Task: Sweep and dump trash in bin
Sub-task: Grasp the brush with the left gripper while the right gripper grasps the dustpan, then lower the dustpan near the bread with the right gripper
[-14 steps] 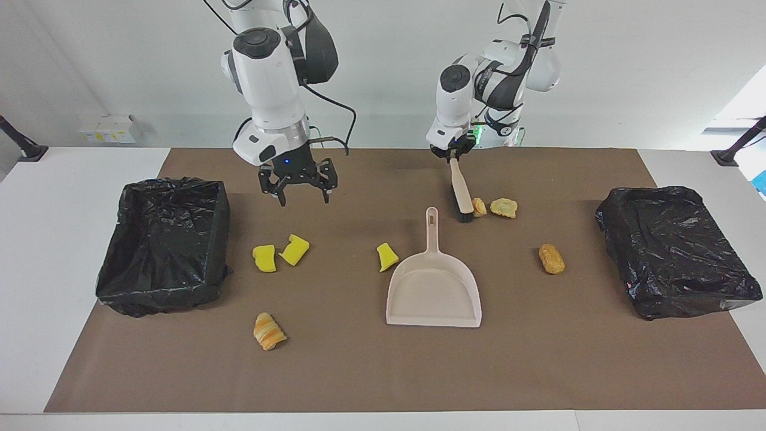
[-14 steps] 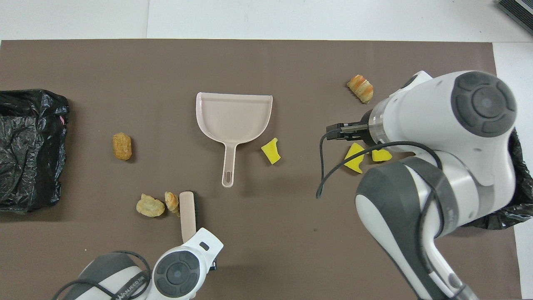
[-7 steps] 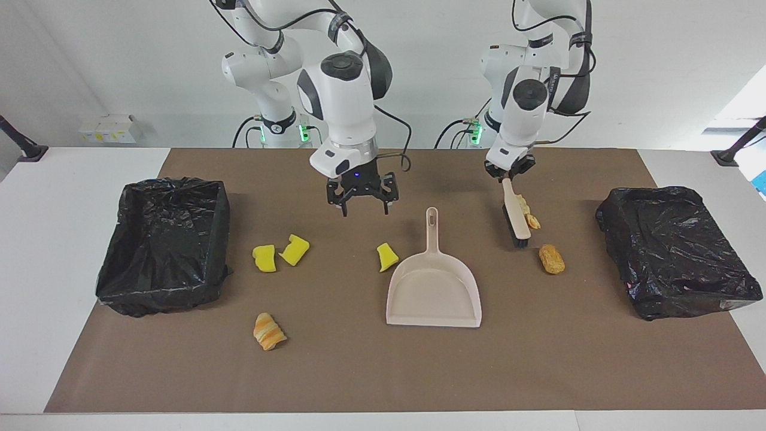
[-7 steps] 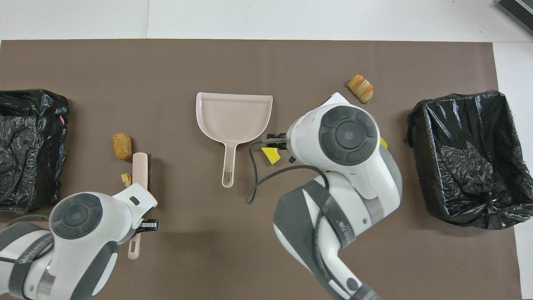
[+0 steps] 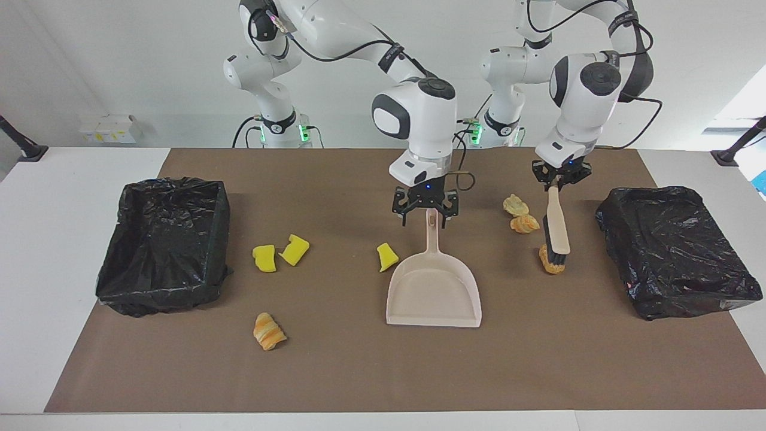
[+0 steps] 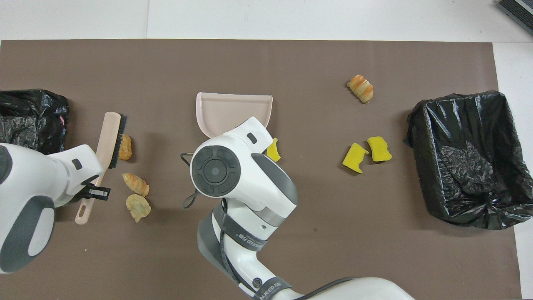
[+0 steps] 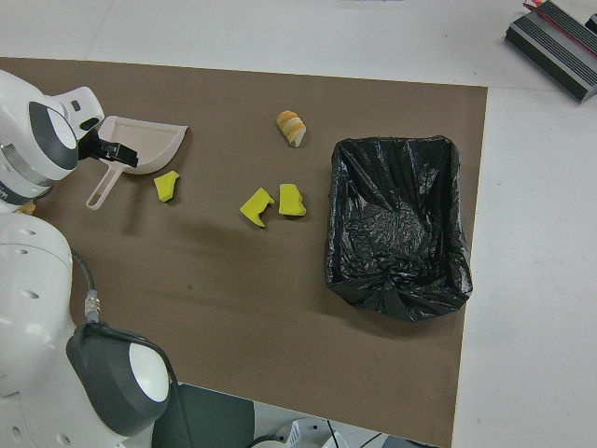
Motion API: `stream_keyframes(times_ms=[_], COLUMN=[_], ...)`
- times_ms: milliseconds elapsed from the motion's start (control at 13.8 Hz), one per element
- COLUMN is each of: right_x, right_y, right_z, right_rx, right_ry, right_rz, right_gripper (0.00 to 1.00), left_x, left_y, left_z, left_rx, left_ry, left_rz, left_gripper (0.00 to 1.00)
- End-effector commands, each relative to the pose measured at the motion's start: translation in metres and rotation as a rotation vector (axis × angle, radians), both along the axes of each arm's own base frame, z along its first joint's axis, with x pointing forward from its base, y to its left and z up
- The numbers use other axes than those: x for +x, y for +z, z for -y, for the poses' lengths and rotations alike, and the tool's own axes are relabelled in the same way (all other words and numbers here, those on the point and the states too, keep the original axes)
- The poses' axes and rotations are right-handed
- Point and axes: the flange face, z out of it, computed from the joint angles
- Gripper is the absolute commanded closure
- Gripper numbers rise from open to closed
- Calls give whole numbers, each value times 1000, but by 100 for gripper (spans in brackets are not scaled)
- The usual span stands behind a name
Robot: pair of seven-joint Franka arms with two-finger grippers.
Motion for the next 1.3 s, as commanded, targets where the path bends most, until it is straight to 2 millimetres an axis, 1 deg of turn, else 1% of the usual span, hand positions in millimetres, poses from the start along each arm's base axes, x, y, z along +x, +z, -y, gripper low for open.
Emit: stream_keyframes(times_ms=[0,72,145,217,361,434,578,723,867,940,1012,1084,1157,1229], right_x=[-3,-6,-6,-10,-18,-22,-22,-23,-22,-22,-22,-21,-19,-18], right_y=[-27,-35,-39,-50,-59,-63,-61,-61,-60,-59,-56,-49,-46,-40], right_z=[-29,-35,-31,-30,-23,-22,-21,-20,-20,-20,-18,-15,-12,-8], right_rx=[-3,-3,-11,-26,-46,-53,-55,-67,-68,-67,-69,-67,-67,-64], right_ry=[36,52,52,60,68,68,67,63,65,65,64,59,49,36], right_rz=[51,56,50,35,10,2,-2,-11,-6,-5,-6,-4,-10,-19], right_gripper=[0,0,0,0,0,4,21,42,55,64,69,77,92,100], left_x=[21,21,24,28,35,36,37,37,40,42,44,45,45,44], left_y=[4,2,-3,-11,-25,-30,-32,-32,-31,-34,-40,-43,-44,-45], left_z=[-47,-63,-69,-72,-68,-67,-66,-72,-72,-71,-70,-72,-73,-74], left_rx=[10,9,5,1,-4,-6,-11,-15,-19,-20,-23,-24,-24,-24], left_ry=[20,39,23,7,-10,-19,-55,-74,-79,-81,-78,-73,-68,-68], left_rz=[-22,-29,-31,-40,-56,-62,-67,-71,-46,-44,-54,-58,-53,-56], left_gripper=[100,100,100,100,100,100,100,100,100,100,100,100,100,100])
